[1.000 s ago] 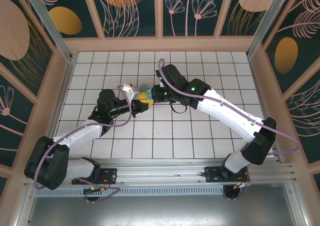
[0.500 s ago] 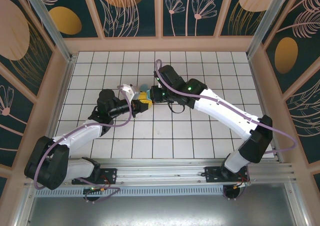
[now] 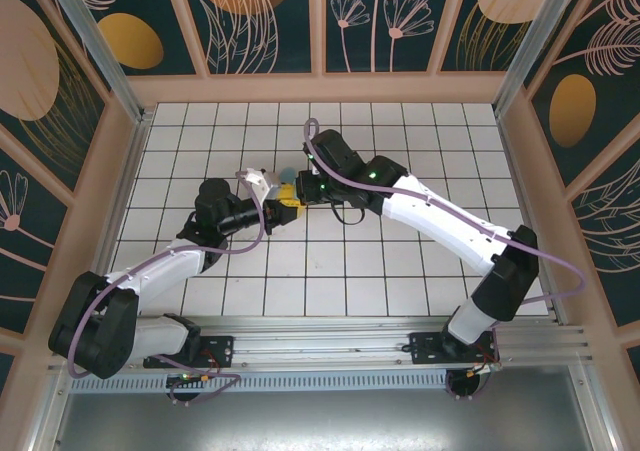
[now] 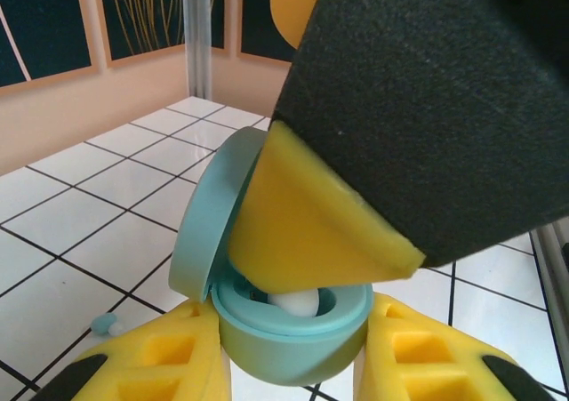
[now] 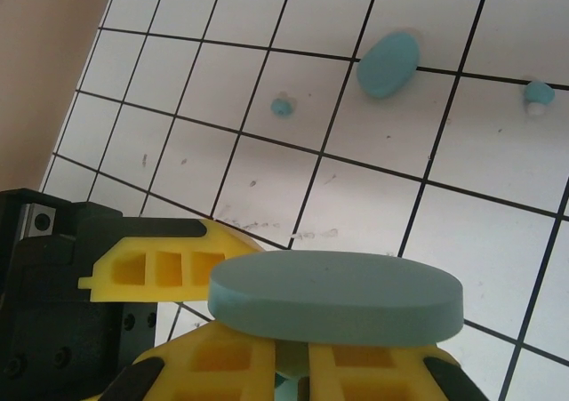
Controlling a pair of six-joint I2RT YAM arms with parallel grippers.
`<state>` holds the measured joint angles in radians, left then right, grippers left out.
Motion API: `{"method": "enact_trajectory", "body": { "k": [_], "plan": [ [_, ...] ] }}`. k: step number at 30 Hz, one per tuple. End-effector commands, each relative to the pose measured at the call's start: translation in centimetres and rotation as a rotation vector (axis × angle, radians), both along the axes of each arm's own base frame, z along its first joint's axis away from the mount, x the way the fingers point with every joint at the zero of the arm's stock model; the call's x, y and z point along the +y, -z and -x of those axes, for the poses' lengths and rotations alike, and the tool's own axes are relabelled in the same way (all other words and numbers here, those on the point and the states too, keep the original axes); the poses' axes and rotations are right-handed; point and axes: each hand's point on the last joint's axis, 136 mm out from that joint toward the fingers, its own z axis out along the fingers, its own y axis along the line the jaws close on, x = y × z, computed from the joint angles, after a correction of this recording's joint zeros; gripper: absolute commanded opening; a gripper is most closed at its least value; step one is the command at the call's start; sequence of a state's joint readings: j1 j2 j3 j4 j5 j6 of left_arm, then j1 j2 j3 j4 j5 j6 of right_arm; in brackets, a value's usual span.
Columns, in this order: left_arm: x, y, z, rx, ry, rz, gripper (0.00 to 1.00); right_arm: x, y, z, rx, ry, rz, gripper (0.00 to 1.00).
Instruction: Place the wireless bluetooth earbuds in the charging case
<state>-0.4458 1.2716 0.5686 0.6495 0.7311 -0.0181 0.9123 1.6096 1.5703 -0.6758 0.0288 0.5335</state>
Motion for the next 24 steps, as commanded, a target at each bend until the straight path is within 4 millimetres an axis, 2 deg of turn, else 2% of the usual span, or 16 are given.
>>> {"method": "enact_trajectory", "body": {
  "k": [1, 7, 14, 20, 24],
  "plan": [
    [-0.1, -1.6, 0.1, -0.082, 0.004, 0.017, 0.00, 0.6, 0.1, 0.3, 0.010, -0.015, 0.010, 0.13],
    [0.0, -1.6, 0.0, -0.086, -0.001, 0.009, 0.00, 0.6, -0.2, 0.7, 0.016, -0.024, 0.011, 0.18],
    [0.0, -1.5, 0.0, -0.087, -0.003, 0.007, 0.00, 0.5, -1.4, 1.1, 0.005, -0.024, -0.013, 0.31],
    [0.1, -1.5, 0.0, -0.088, -0.005, 0.004, 0.00, 0.4, -2.0, 1.2, 0.000, -0.019, -0.027, 0.36],
    [0.1, -1.3, 0.0, -0.088, -0.010, -0.002, 0.00, 0.2, -3.7, 1.3, -0.021, -0.023, -0.053, 0.37]
  ]
}}
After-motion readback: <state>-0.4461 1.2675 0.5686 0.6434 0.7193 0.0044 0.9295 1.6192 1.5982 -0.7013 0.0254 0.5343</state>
